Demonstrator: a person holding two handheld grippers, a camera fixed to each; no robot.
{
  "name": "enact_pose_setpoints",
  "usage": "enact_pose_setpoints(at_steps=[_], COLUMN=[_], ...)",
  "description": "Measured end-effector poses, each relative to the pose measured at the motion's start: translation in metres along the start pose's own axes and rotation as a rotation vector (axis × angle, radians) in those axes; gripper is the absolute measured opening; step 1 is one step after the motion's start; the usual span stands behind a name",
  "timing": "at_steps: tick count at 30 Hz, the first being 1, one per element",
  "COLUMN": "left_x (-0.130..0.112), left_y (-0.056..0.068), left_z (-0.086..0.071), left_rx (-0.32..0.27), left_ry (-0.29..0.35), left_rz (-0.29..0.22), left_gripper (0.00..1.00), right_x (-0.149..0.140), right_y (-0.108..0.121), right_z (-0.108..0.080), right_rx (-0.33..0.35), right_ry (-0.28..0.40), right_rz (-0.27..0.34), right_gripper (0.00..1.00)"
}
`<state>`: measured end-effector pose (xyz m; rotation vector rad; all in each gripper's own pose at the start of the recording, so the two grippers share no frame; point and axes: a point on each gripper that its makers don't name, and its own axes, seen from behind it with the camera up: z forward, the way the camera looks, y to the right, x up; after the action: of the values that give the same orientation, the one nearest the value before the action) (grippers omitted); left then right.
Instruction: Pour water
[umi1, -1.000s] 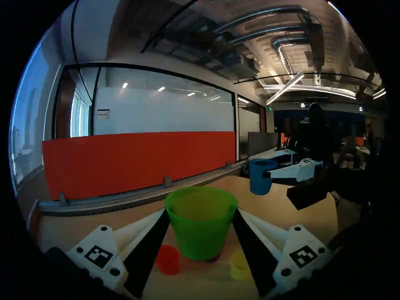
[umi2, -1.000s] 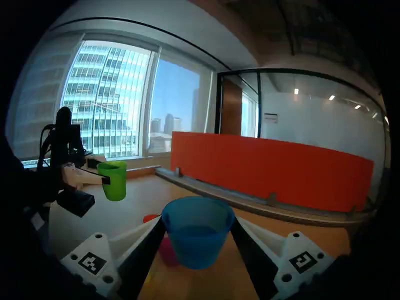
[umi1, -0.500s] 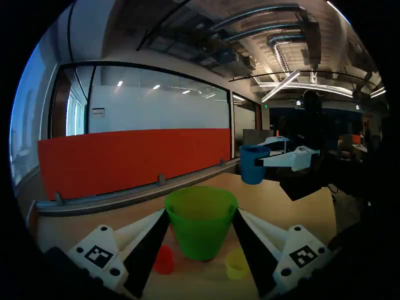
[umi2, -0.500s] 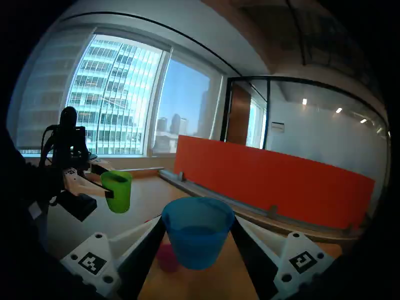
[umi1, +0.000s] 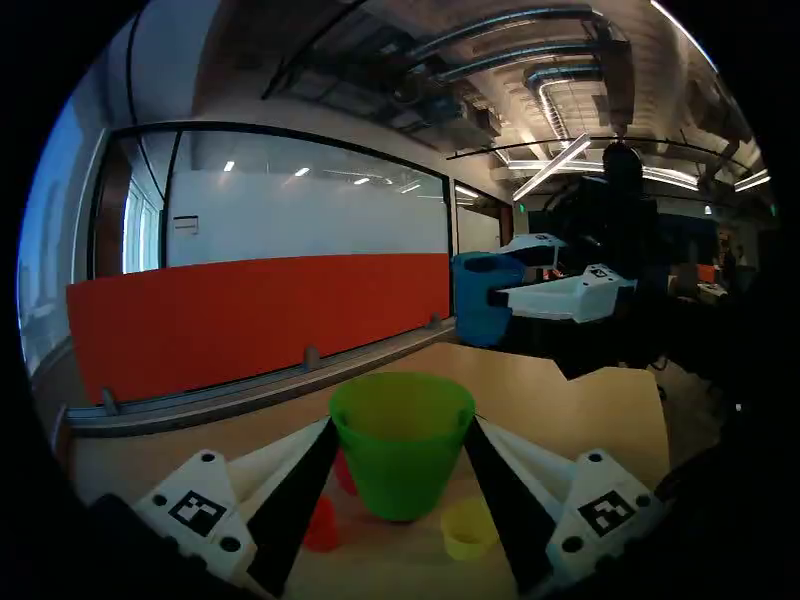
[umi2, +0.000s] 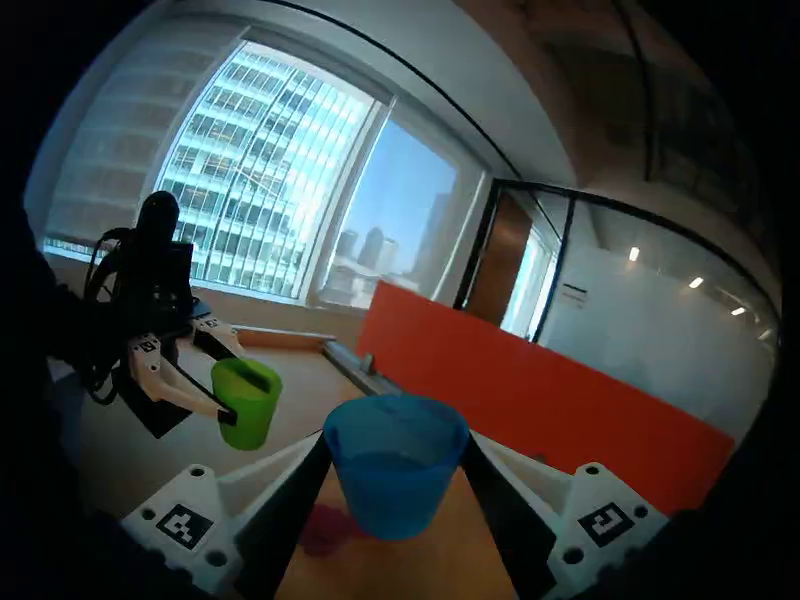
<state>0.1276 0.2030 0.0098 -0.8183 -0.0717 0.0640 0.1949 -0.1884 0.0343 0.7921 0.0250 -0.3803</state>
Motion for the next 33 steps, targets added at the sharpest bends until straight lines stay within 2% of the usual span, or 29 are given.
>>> enact_pose_setpoints(at_steps=[12,19,33], left_x=[0.000,0.002,0.001], left_y=[0.007,0.009,0.018], left_z=[0.003,0.004,0.010], left_rx=[-0.016,-0.024,-0.042], left_ry=[0.000,0.003,0.003], left_rz=[0.006,0.004,0.006], left_gripper=[0.86,0.86,0.86], right_x=[0.024,0.036,0.052], right_y=[0.000,-0.001,-0.009], right_z=[0.018,0.027,0.044], right_rx=[0.012,0.020,0.040], right_ry=[0.007,0.021,0.033], right_rz=[-0.159,-0.207,-0.362], right_gripper=[0.91,0.91,0.91])
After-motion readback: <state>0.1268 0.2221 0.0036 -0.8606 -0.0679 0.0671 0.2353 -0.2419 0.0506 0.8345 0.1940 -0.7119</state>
